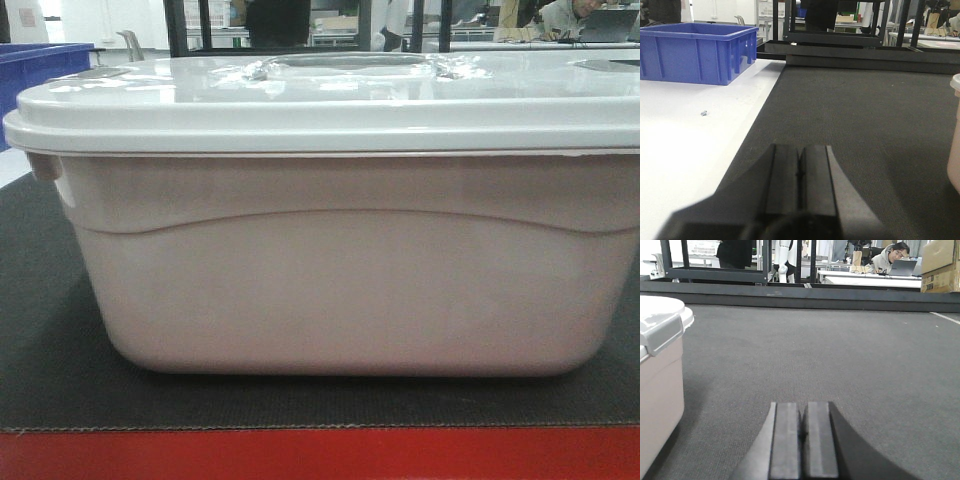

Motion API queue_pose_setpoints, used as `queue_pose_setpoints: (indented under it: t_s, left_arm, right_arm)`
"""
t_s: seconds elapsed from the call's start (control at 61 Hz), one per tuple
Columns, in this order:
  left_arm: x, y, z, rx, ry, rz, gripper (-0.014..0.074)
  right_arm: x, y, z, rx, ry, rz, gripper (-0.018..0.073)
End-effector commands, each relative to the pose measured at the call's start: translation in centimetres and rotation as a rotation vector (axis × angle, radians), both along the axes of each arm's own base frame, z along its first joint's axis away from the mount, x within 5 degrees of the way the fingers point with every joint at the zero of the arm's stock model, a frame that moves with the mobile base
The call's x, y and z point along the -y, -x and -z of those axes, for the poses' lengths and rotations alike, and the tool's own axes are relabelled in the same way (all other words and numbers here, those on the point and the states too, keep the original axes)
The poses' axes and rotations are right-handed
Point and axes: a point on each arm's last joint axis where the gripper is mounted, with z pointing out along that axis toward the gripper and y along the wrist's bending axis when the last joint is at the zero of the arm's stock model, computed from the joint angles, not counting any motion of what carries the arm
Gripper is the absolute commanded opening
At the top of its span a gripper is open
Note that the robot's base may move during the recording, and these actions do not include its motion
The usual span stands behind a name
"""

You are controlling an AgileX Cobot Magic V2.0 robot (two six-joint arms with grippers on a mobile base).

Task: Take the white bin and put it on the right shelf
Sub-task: 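Move both grippers down toward the ends of the pink lidded bin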

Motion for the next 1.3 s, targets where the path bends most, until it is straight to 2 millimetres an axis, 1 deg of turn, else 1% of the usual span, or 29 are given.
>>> queue_pose_setpoints:
  t_s: [0.0,0.607,0.722,0.968,1.033,1.132,1.181,1.263,1.279]
  left_arm:
    - [-0.1,0.2,-0.9,0.103,0.010,-0.010,-0.0126]
    - [-0.1,0.2,-0.9,0.103,0.010,-0.010,-0.0126]
    - [-0.1,0.2,-0.9,0.105,0.037,-0.009,-0.0126]
    - [-0.2,0.3,-1.6,0.175,0.038,-0.018,-0.0126]
    - [-0.3,0.5,-2.1,0.219,0.039,-0.022,-0.0126]
    - [-0.3,0.8,-3.7,0.288,0.036,-0.025,-0.0126]
    - [-0.3,1.1,-4.9,0.308,0.028,-0.022,-0.0126]
    - [-0.1,1.6,-7.4,0.317,-0.013,-0.017,-0.0126]
    - [-0.1,1.7,-8.2,0.312,-0.022,-0.016,-0.0126]
  right_arm:
    - [0.0,0.2,-1.0,0.110,0.008,0.008,0.0068]
    - [0.0,0.2,-1.0,0.115,0.008,0.008,0.0068]
    - [0.0,0.3,-1.1,0.122,0.009,0.008,0.0068]
    - [0.1,0.3,-1.2,0.130,0.010,0.009,0.0068]
    - [0.1,0.3,-1.4,0.150,0.011,0.010,0.0068]
    - [0.1,0.6,-2.8,0.253,-0.003,0.015,0.0068]
    - [0.1,1.0,-4.3,0.311,-0.013,0.016,0.0068]
    - [0.1,1.5,-6.5,0.357,-0.012,0.014,0.0068]
    - [0.1,1.6,-7.3,0.368,-0.011,0.013,0.0068]
